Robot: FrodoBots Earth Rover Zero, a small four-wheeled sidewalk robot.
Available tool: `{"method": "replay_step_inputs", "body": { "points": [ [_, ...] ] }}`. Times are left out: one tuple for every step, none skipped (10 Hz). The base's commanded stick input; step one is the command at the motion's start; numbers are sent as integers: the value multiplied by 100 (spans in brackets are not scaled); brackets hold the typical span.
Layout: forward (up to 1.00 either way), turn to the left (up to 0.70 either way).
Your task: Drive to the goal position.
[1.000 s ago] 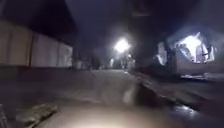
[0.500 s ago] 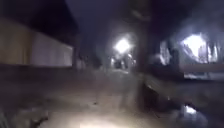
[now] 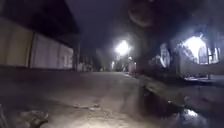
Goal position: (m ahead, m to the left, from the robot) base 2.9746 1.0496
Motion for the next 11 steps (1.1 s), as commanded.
{"method": "replay_step_inputs", "body": {
  "points": [
    [69, 0],
    [69, 0],
    [69, 0],
    [69, 0],
    [69, 0],
    [69, 0],
    [69, 0],
    [69, 0],
    [69, 0],
    [69, 0],
    [69, 0]
  ]
}}
